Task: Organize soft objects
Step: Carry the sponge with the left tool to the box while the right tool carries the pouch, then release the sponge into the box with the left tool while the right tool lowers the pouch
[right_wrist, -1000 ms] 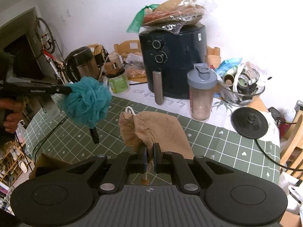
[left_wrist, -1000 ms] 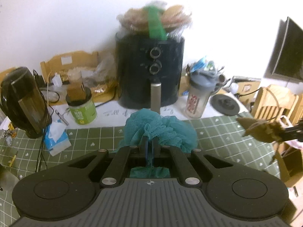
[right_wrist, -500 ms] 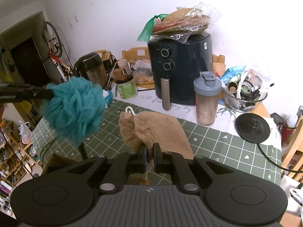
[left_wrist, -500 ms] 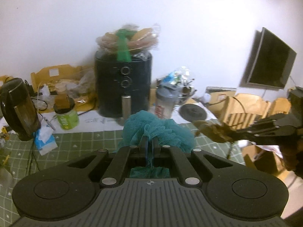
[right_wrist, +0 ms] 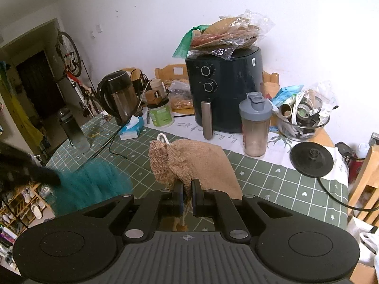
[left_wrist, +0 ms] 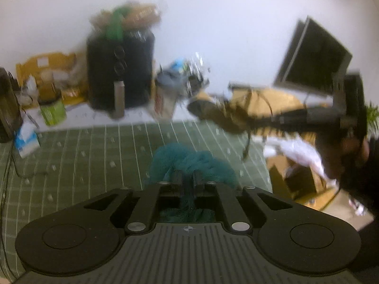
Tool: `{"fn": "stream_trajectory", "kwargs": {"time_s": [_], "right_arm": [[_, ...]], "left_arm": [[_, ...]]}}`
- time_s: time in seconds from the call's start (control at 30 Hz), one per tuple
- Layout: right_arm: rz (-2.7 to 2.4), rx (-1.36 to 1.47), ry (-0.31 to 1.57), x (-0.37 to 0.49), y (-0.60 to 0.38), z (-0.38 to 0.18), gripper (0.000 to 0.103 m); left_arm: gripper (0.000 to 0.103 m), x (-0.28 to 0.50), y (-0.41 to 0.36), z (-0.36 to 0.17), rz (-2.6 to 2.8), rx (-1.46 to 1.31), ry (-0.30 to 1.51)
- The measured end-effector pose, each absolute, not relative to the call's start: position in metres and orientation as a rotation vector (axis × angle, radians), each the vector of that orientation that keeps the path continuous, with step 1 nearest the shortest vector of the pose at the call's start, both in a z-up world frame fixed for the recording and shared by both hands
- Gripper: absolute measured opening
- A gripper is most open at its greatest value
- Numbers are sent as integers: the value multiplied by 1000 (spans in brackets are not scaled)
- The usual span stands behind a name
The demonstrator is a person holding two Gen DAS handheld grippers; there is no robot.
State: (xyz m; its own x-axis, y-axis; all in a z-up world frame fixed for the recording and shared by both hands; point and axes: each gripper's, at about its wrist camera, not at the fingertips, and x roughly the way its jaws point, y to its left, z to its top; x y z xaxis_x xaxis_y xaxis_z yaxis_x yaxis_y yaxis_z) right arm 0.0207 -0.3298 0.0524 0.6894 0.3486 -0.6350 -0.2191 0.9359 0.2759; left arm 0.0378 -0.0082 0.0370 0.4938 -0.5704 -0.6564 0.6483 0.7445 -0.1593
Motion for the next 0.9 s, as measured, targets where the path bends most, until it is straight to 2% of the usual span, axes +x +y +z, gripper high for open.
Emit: {"fn": "stream_trajectory", "kwargs": {"time_s": [0.03,0.07,0.13,0.57,0.9], "right_arm": [[323,184,745,19,-330,53,9],[326,184,744,17,-330,53,9],[331,187,742,13,-331,54,9],[432,204,709,-14,-321,67,9],[528,363,755,-26,-313,70,9]], "left_arm": [[40,34,-12,32,-744,127,771],[51,30,-15,26,-739,144,789],[60,21,-19,18,-717,165,802],[61,4,-4,6,-493,51,860],[61,-1,6,7,-420,13,857]]}}
